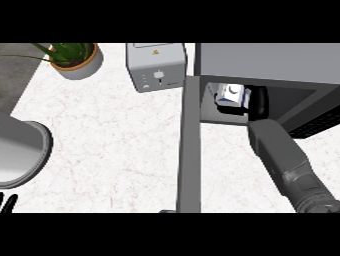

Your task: Pick up the milk, place it into the microwave and close the microwave

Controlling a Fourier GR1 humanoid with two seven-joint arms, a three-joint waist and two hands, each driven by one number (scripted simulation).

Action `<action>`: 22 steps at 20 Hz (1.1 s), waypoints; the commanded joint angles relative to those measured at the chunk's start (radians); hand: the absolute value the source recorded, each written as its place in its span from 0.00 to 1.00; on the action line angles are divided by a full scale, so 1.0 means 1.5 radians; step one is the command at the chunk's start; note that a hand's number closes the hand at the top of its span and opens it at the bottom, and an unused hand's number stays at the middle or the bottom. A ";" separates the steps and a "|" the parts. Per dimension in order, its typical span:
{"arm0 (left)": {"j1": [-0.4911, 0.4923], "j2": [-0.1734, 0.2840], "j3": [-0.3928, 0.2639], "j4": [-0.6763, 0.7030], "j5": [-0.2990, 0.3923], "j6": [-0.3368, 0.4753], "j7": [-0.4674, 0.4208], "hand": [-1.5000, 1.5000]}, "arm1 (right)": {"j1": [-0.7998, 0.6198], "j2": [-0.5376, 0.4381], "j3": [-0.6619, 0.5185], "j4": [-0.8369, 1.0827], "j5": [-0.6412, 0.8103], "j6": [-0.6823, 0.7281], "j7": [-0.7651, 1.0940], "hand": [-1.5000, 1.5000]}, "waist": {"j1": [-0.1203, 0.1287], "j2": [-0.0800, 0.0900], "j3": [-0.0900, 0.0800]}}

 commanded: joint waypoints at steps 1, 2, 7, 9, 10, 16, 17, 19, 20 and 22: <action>-0.009 0.002 -0.009 0.004 -0.006 -0.008 0.003 0.00 | -0.042 -0.011 0.007 0.033 0.025 -0.060 -0.016 1.00 | 0.012 0.005 0.000; 0.001 0.002 -0.019 -0.004 -0.005 -0.016 0.007 0.00 | -0.039 -0.041 0.008 0.037 0.029 -0.040 -0.023 1.00 | 0.014 0.006 0.001; -0.027 0.020 0.013 -0.001 0.021 -0.006 0.016 0.00 | -0.045 -0.040 -0.012 0.040 0.019 -0.069 -0.050 1.00 | 0.020 0.012 0.002; -0.023 -0.004 -0.012 0.011 -0.001 -0.004 0.007 0.00 | -0.055 -0.042 -0.030 0.031 0.005 -0.061 -0.060 1.00 | 0.019 0.011 0.002; -0.023 0.011 0.012 0.022 0.012 -0.015 -0.003 0.00 | -0.066 -0.040 -0.041 0.027 -0.005 -0.064 -0.056 1.00 | 0.025 0.011 0.002; -0.036 0.013 0.011 0.039 -0.002 -0.008 0.003 0.00 | -0.079 -0.061 -0.038 0.040 0.018 -0.135 -0.083 1.00 | 0.032 0.018 0.000; -0.023 0.021 0.009 0.026 0.007 -0.020 0.010 0.00 | -0.077 -0.059 -0.048 0.040 0.012 -0.164 -0.081 1.00 | 0.038 0.019 0.001; -0.054 0.023 0.006 0.033 0.010 -0.007 0.025 0.00 | -0.094 -0.066 -0.049 0.046 0.017 -0.194 -0.068 1.00 | 0.029 0.022 0.001; -0.055 0.009 -0.002 0.036 0.006 -0.002 0.019 0.00 | -0.101 -0.054 -0.044 0.050 0.025 -0.226 -0.066 1.00 | 0.035 0.021 0.000; -0.063 0.022 0.005 0.045 0.012 -0.012 0.018 0.00 | -0.097 -0.054 -0.051 0.047 0.023 -0.237 -0.074 1.00 | 0.036 0.023 0.001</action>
